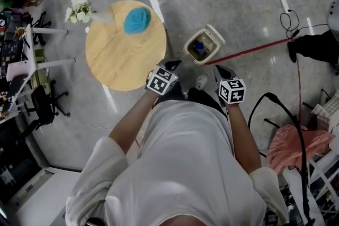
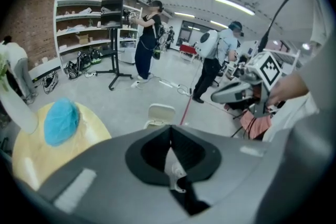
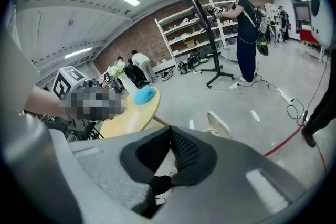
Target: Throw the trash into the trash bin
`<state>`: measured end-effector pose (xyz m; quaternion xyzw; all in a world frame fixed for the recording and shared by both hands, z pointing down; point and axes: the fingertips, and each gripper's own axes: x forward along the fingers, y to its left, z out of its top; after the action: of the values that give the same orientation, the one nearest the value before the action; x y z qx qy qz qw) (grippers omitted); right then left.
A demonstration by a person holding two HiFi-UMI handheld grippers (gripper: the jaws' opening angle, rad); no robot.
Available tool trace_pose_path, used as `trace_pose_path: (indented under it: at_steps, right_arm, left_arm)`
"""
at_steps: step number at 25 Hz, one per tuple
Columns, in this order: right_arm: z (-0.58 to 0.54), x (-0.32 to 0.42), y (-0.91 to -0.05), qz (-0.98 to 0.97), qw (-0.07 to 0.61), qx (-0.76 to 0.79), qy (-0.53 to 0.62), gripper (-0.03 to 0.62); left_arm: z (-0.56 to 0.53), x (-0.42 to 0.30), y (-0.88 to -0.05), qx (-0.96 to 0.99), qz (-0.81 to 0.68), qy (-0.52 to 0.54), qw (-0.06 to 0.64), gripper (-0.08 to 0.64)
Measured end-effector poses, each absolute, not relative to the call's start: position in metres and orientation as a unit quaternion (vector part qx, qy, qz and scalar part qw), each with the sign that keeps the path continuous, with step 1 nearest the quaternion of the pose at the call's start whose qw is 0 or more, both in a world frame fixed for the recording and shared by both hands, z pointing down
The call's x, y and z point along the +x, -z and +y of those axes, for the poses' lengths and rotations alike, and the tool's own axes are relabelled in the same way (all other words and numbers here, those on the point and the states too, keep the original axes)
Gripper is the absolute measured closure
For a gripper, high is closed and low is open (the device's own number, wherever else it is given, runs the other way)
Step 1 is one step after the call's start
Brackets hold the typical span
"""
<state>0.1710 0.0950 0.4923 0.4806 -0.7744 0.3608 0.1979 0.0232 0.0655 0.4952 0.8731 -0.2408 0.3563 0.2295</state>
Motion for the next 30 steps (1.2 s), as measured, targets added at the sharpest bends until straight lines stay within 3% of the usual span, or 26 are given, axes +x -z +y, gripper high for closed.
trace_pose_path:
  at_steps: [30]
  right_arm:
    - [0.032,0.101,-0.468,-0.775,0.219,0.482,-0.344,0.592]
  left_arm:
    - [-0.042,-0.113,-0.488,0.847,-0.317,-0.357,0.234,0.545]
